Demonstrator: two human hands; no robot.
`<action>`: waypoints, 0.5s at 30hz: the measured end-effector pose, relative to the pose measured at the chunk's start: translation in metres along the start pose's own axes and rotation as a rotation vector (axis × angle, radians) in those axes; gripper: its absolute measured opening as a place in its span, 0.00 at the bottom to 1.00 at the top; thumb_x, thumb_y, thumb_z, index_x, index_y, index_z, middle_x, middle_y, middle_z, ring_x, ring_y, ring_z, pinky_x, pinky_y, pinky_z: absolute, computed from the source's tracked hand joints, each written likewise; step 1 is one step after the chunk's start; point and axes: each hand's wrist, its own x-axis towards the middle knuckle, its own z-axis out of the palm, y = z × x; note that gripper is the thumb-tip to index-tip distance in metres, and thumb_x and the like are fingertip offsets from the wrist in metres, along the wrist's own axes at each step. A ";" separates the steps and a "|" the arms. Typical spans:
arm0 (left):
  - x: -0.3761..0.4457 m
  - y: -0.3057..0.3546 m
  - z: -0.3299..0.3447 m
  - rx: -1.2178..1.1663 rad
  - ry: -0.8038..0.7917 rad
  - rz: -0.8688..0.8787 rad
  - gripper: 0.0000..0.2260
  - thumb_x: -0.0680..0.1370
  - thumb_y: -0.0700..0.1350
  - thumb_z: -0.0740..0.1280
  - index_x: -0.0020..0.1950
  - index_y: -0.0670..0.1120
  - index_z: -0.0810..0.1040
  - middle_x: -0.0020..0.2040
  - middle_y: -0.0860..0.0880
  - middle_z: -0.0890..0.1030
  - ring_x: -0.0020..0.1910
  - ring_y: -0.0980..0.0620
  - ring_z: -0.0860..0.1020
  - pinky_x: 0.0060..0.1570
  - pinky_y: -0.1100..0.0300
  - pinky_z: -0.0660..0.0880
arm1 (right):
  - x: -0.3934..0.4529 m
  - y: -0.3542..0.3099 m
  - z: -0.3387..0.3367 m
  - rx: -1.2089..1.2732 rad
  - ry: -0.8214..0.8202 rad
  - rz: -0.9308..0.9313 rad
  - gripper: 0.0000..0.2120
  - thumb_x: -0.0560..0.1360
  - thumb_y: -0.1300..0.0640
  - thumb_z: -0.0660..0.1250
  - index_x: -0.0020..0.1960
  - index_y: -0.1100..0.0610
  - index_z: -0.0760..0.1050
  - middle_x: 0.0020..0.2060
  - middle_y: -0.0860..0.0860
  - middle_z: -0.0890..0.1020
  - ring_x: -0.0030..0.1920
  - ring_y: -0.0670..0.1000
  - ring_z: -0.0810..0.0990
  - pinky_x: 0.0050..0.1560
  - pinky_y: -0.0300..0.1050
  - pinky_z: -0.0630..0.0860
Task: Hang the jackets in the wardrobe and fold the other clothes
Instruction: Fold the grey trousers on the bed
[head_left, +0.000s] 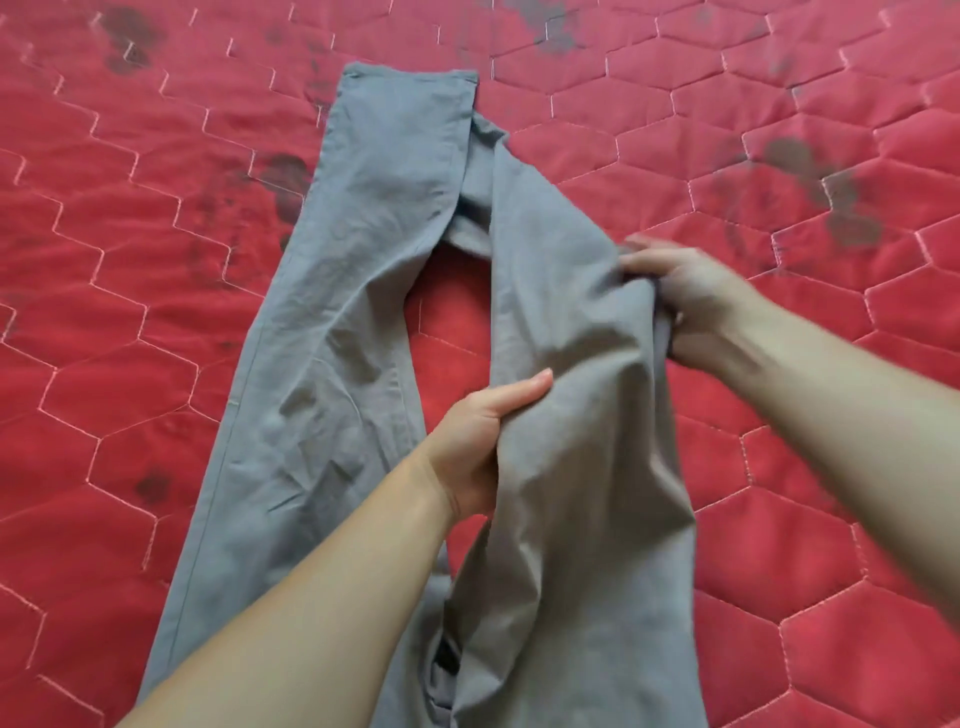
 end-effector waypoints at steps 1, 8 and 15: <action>0.005 0.000 0.001 0.027 0.065 0.054 0.12 0.75 0.44 0.68 0.56 0.42 0.83 0.47 0.44 0.85 0.45 0.48 0.84 0.43 0.58 0.81 | -0.003 -0.011 -0.010 -0.092 0.150 -0.131 0.13 0.72 0.69 0.65 0.52 0.55 0.78 0.38 0.52 0.81 0.35 0.48 0.79 0.37 0.39 0.76; 0.033 0.003 0.010 1.112 0.409 0.087 0.07 0.76 0.45 0.65 0.41 0.46 0.81 0.39 0.50 0.84 0.41 0.49 0.81 0.38 0.58 0.74 | -0.026 -0.002 -0.073 0.094 0.325 0.209 0.12 0.76 0.45 0.65 0.48 0.54 0.74 0.38 0.53 0.78 0.33 0.50 0.79 0.33 0.43 0.74; 0.071 0.028 -0.021 2.023 0.564 0.375 0.28 0.73 0.68 0.55 0.71 0.63 0.62 0.76 0.52 0.61 0.75 0.49 0.55 0.73 0.44 0.51 | -0.002 0.020 -0.080 -0.095 -0.216 0.615 0.27 0.69 0.31 0.65 0.47 0.54 0.84 0.44 0.52 0.85 0.44 0.53 0.84 0.41 0.45 0.79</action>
